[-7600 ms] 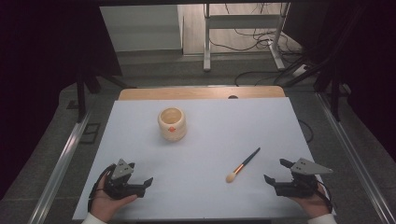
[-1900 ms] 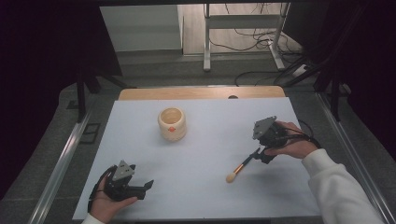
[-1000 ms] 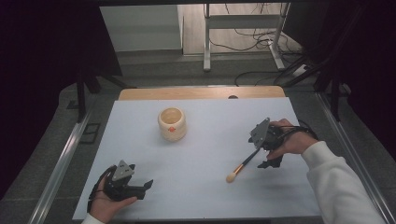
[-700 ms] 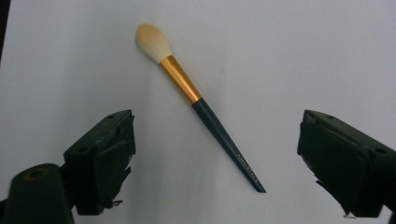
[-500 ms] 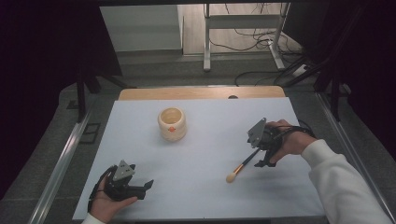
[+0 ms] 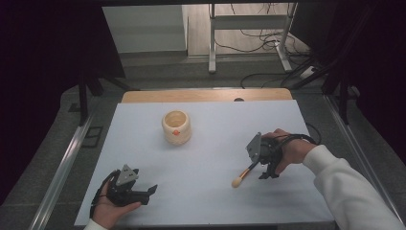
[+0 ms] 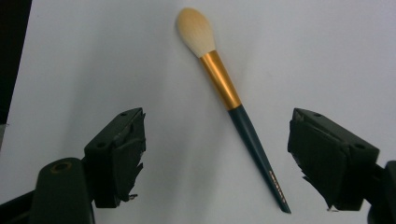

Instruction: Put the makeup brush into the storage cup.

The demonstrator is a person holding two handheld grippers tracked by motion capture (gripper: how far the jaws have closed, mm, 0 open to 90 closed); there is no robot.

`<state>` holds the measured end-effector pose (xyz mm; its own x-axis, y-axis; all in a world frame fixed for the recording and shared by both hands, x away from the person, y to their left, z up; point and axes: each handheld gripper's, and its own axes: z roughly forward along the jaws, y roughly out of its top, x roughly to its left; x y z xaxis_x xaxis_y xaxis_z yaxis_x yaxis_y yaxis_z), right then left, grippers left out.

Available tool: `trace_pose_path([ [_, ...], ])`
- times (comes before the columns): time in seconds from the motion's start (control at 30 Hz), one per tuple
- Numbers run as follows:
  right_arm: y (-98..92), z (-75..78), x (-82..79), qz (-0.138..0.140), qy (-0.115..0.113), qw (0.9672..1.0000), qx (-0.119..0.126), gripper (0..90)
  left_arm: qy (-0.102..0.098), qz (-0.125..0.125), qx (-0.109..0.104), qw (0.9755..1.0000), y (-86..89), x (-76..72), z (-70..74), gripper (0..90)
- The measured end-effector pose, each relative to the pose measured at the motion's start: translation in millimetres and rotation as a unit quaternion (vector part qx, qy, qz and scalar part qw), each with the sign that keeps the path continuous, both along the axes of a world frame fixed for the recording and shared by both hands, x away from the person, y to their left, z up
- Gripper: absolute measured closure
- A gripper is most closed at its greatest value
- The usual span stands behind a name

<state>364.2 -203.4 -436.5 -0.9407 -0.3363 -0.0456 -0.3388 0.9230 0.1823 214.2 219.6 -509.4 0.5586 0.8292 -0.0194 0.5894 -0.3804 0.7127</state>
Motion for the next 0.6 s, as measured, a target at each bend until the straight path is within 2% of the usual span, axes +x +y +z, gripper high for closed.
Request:
trace_pose_path([
  [0.17,3.8,-5.9,0.5,0.011,0.004,0.9999,-0.004,20.8,0.001,0.001,0.000,1.0000,0.3,0.4,0.0,11.8],
  [0.33,9.0,-13.8,2.5,0.047,-0.002,0.9987,-0.021,20.8,0.001,0.001,0.000,1.0000,0.0,0.4,-0.1,11.8],
  [0.6,14.1,-8.6,3.1,0.057,-0.007,0.9983,-0.010,17.0,0.001,0.001,0.000,1.0000,-0.3,0.2,0.0,11.8],
])
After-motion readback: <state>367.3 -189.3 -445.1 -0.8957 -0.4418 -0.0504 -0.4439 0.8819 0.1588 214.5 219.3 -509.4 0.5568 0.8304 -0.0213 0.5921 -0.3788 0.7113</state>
